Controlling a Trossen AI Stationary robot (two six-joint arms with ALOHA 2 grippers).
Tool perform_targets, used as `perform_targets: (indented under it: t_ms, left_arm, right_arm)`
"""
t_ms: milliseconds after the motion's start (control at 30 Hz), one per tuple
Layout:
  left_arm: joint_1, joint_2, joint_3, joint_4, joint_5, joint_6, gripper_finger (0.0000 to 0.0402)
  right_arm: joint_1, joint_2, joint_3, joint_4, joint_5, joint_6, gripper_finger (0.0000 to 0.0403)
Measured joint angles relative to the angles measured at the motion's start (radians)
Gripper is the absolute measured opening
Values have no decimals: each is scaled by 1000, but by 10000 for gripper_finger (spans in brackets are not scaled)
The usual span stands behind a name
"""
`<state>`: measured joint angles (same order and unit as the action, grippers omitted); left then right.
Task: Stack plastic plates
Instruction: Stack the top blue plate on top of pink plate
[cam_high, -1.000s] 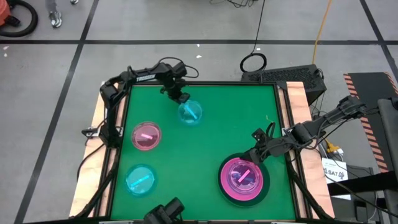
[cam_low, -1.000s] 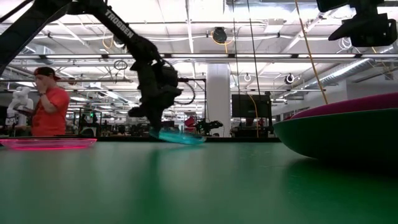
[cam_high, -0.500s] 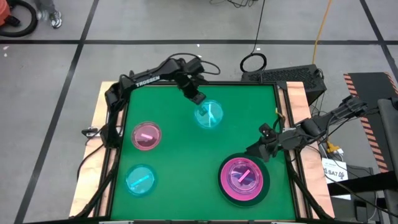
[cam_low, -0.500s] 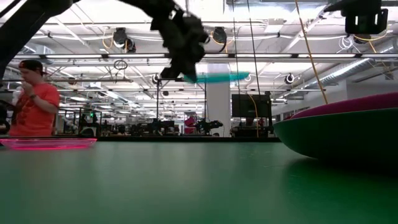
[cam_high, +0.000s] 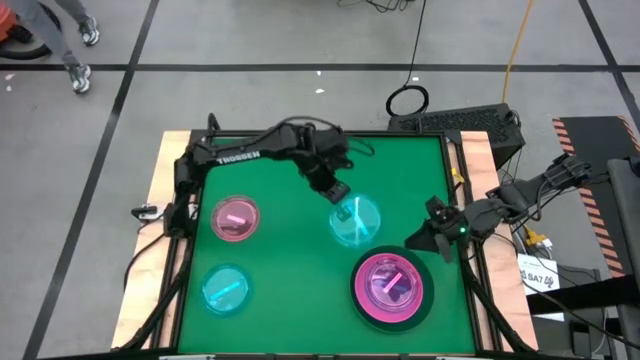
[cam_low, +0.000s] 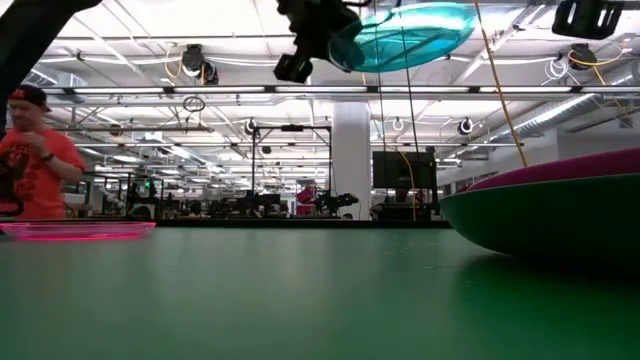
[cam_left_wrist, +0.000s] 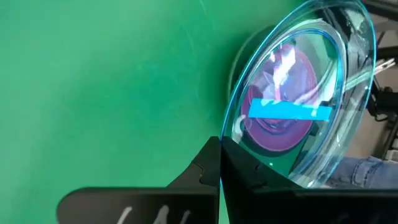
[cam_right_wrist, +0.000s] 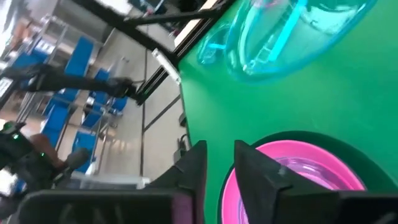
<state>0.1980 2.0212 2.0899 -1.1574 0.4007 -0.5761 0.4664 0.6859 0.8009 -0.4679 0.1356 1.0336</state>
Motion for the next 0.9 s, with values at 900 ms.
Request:
perform_targets:
  t_ms: [900]
  left_arm:
    - [-378,66,2,280,-423,-665,3]
  right_arm:
    - [0,-40,229,-298,-104,-320,1]
